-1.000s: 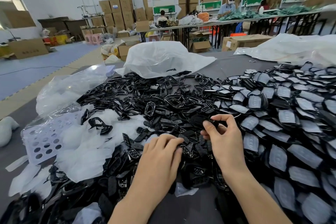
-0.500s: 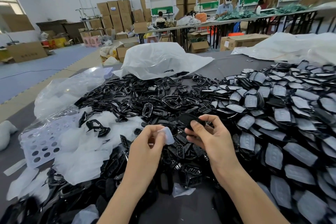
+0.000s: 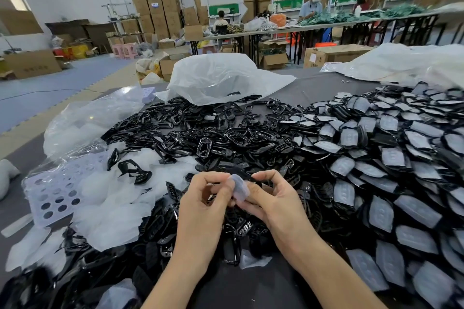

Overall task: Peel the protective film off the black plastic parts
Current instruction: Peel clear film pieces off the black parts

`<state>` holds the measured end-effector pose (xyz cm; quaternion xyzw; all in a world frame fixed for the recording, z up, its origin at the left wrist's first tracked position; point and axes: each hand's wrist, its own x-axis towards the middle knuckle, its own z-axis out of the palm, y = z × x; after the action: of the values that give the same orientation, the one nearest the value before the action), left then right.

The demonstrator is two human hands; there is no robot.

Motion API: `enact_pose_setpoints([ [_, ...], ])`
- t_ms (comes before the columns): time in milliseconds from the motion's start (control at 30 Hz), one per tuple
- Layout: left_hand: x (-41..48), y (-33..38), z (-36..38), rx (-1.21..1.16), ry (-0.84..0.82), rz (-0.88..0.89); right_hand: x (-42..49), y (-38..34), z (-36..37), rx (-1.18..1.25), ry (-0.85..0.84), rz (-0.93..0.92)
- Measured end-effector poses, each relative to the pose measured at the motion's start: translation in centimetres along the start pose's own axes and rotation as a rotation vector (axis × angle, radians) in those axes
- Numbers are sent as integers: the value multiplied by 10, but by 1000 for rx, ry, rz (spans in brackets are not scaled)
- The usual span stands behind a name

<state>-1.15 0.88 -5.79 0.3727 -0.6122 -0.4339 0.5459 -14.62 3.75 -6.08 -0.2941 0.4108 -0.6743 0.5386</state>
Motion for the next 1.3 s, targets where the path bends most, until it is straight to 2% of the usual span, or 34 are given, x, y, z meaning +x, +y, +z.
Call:
enact_pose_setpoints([
  [233, 1, -3, -1, -76, 74, -38, -6, -3, 5, -3, -84, -26],
  [433, 4, -7, -2, -161, 68, -132, -6, -3, 8, 5, -132, -45],
  [633, 3, -4, 1, -246, -15, -188, -1, 1, 4, -101, -6, -151],
  [767, 5, -3, -3, -74, -138, -174, 2, 3, -1, -202, 38, -203],
  [833, 4, -2, -4, -12, -143, -126, 2, 4, -2, -238, 39, -209],
  [1100, -2, -5, 1, 11, -107, -45, 6, 3, -2, -44, -32, -25],
  [1300, -4, -4, 1, 34, -152, -23, 8, 1, -8, -73, -96, 35],
])
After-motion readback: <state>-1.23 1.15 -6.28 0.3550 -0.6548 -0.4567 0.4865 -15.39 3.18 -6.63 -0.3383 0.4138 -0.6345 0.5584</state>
